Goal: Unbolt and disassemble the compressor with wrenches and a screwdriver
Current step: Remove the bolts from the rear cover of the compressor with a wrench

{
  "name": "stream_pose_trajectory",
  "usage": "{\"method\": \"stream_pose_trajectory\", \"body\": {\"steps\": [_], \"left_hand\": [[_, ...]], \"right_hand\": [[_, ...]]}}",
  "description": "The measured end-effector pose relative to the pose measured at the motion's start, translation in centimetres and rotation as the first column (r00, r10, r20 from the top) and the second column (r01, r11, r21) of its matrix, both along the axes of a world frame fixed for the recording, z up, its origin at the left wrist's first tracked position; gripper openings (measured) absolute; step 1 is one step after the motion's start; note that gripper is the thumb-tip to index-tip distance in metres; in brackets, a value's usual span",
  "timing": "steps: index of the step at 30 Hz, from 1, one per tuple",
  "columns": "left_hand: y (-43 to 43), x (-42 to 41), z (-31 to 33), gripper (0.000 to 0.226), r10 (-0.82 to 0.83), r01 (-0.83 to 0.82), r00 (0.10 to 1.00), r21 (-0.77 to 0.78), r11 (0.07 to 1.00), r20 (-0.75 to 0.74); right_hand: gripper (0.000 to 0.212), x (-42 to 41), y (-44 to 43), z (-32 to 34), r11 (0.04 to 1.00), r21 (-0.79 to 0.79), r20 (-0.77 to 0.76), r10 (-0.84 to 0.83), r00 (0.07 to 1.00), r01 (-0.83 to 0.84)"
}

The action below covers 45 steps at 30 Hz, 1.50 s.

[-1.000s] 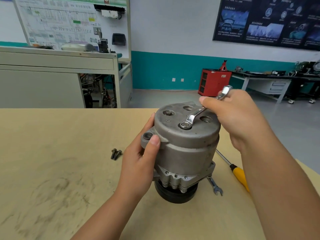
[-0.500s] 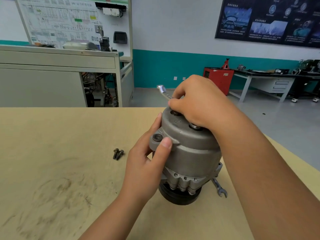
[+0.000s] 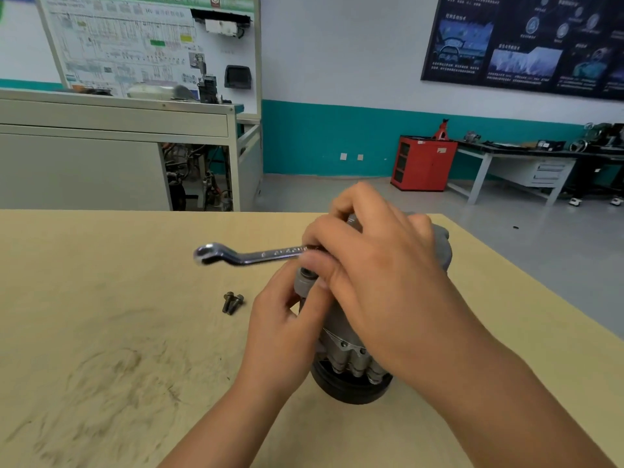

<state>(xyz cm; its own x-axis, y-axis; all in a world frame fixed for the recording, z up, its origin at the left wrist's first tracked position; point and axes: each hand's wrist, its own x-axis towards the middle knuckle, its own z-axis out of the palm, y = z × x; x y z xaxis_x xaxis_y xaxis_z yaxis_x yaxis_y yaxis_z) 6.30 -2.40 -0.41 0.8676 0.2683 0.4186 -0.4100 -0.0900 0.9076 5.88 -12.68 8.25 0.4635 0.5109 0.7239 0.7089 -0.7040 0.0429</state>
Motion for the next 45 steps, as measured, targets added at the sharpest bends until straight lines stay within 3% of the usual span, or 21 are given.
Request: {"method": "stream_pose_trajectory", "body": {"steps": [3, 5, 8, 11, 16, 19, 23, 25, 29, 31, 35, 40, 45], "left_hand": [[-0.1, -0.1, 0.3, 0.024, 0.005, -0.005, 0.998, 0.006, 1.0, 0.07], [-0.1, -0.2, 0.3, 0.059, -0.002, -0.003, 0.994, 0.046, 0.999, 0.11], [0.1, -0.2, 0.1, 0.05, -0.048, 0.03, 0.99, 0.134, 0.991, 0.129], [0.3, 0.0, 0.1, 0.059, -0.104, 0.101, 0.986, 0.024, 0.995, 0.127], [0.1, 0.0, 0.3, 0.054, -0.111, 0.11, 0.981, 0.014, 0.994, 0.162], [0.2, -0.1, 0.3, 0.05, -0.118, 0.117, 0.978, 0.017, 0.993, 0.172], [0.3, 0.0, 0.2, 0.053, -0.12, 0.119, 0.975, 0.016, 0.993, 0.186], [0.2, 0.1, 0.2, 0.051, -0.116, 0.113, 0.973, 0.023, 0.993, 0.199], [0.3, 0.0, 0.1, 0.048, -0.094, 0.091, 0.975, 0.027, 0.996, 0.201], [0.3, 0.0, 0.1, 0.047, -0.084, 0.079, 0.976, 0.036, 0.996, 0.199], [0.2, 0.0, 0.1, 0.05, -0.071, 0.064, 0.979, 0.043, 0.997, 0.19], [0.1, -0.1, 0.1, 0.052, -0.061, 0.054, 0.98, 0.042, 0.998, 0.191], [0.2, -0.1, 0.2, 0.048, -0.068, 0.064, 0.983, 0.027, 0.998, 0.171]], "right_hand": [[0.025, 0.1, -1.0, -1.5, 0.989, 0.099, 0.163, 0.091, 0.982, -0.108], [0.024, 0.3, -1.6, -2.5, 0.971, 0.166, 0.25, 0.129, 0.96, -0.174], [0.027, 0.7, -2.3, -4.4, 0.943, 0.271, 0.315, 0.104, 0.944, -0.194], [0.019, 0.9, -2.7, -6.3, 0.89, 0.369, 0.322, 0.146, 0.936, -0.266], [0.031, 1.0, -2.7, -6.1, 0.572, 0.698, 0.274, 0.343, 0.898, -0.431], [0.017, 1.1, -2.7, -5.3, 0.439, 0.832, 0.207, 0.322, 0.924, -0.339], [0.007, 2.1, -3.2, -4.4, 0.206, 0.979, -0.062, 0.315, 0.947, -0.005], [0.009, 2.9, -3.6, -3.9, 0.156, 0.979, -0.182, 0.357, 0.916, 0.134], [0.014, 4.2, -4.5, -2.6, 0.212, 0.92, -0.39, 0.383, 0.838, 0.331], [0.013, 4.7, -4.9, -1.6, 0.333, 0.858, -0.502, 0.376, 0.779, 0.392], [0.035, 5.9, -5.0, 0.7, 0.631, 0.642, -0.688, 0.224, 0.69, 0.435], [0.029, 6.3, -3.8, 3.2, 0.839, 0.339, -0.764, -0.02, 0.645, 0.427], [0.028, 5.9, -2.5, 3.5, 0.912, 0.17, -0.73, -0.137, 0.67, 0.373]]}}
